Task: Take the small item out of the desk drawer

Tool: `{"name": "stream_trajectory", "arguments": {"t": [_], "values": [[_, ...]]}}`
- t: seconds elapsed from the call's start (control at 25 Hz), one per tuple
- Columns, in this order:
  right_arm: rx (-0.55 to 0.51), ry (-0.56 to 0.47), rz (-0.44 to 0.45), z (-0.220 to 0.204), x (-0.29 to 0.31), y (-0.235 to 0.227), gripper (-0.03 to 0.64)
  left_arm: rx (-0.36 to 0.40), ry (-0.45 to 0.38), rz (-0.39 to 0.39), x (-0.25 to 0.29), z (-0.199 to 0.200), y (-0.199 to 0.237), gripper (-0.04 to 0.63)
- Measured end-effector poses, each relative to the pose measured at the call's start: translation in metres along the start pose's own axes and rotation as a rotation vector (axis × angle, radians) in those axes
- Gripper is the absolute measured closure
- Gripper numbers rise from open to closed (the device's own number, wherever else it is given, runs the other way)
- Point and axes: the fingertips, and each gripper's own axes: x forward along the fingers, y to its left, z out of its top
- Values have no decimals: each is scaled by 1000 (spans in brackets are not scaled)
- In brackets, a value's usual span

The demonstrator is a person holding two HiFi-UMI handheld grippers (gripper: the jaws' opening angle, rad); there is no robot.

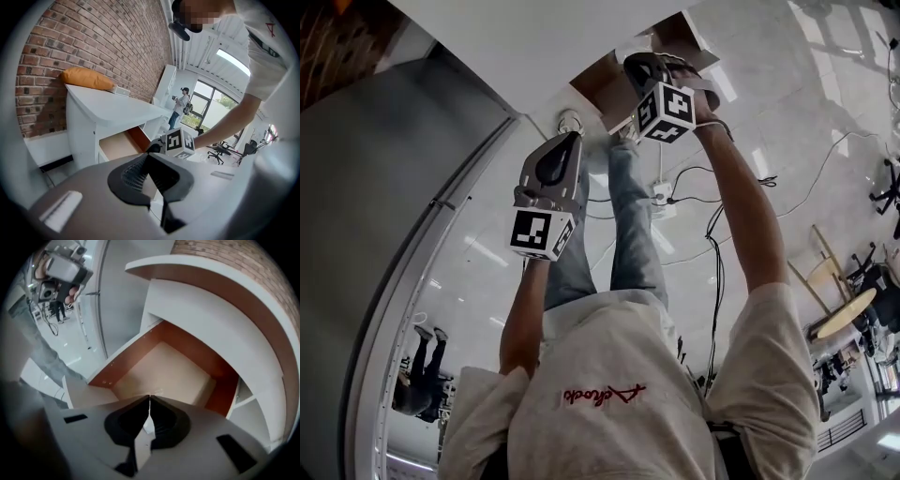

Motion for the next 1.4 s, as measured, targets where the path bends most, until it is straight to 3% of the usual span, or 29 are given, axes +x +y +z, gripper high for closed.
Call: {"name": "stream_trajectory", "arguments": {"t": [0.2, 0.4, 0.48, 0.6, 1.0, 1.16, 1.4], "values": [[-162, 83, 67, -15, 29, 1, 604, -1, 6, 5, 2, -3, 3, 588], [-185, 121, 109, -25, 51, -7, 596, -7, 11, 9, 3, -7, 6, 588], [-196, 139, 128, -28, 60, -9, 506, -12, 7, 10, 4, -7, 7, 588], [-203, 176, 141, -34, 72, -13, 489, -17, 1, 12, 7, -5, 8, 588], [-268, 208, 130, -47, 94, -18, 497, -28, 13, 19, 10, -14, 11, 588], [-294, 210, 113, -47, 96, -18, 586, -30, 14, 24, 9, -16, 15, 588], [-295, 201, 121, -43, 91, -14, 602, -34, 8, 20, 10, -14, 17, 588]]}}
